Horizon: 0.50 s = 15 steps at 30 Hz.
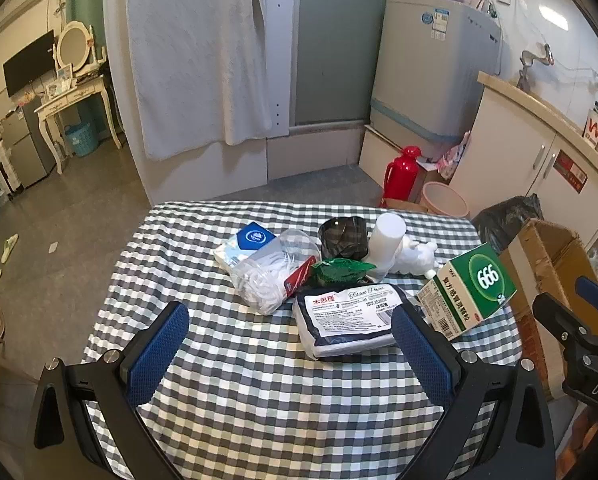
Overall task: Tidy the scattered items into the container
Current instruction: 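Approach the tissue pack with the left tool while the right tool approaches the green box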
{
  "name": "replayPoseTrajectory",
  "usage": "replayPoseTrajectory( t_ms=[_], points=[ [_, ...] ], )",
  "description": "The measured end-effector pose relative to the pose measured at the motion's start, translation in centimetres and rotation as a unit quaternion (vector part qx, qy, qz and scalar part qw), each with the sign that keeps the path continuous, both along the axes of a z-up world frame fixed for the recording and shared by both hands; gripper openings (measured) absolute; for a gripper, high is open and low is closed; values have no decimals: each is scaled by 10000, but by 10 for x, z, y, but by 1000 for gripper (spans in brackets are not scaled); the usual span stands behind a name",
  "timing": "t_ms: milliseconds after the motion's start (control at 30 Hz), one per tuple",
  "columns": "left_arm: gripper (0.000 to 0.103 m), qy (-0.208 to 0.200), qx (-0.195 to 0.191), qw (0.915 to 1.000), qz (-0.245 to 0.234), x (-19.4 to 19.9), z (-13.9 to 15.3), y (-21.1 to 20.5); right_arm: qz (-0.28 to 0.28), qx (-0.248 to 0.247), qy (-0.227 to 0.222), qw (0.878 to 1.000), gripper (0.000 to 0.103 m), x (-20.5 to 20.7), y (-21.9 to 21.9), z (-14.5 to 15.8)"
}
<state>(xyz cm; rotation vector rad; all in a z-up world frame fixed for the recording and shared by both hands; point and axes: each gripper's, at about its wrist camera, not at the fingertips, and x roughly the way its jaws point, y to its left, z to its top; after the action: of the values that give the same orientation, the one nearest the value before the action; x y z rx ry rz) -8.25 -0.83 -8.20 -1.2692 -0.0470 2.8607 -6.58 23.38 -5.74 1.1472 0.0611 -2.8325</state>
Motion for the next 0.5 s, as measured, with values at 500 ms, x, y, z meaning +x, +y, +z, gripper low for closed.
replayPoseTrajectory(
  t_ms=[500],
  points=[
    [103,-231,39,9996,-185,-26,-30,17,33,68,-224,9997,103,-27,4,-24]
  ],
)
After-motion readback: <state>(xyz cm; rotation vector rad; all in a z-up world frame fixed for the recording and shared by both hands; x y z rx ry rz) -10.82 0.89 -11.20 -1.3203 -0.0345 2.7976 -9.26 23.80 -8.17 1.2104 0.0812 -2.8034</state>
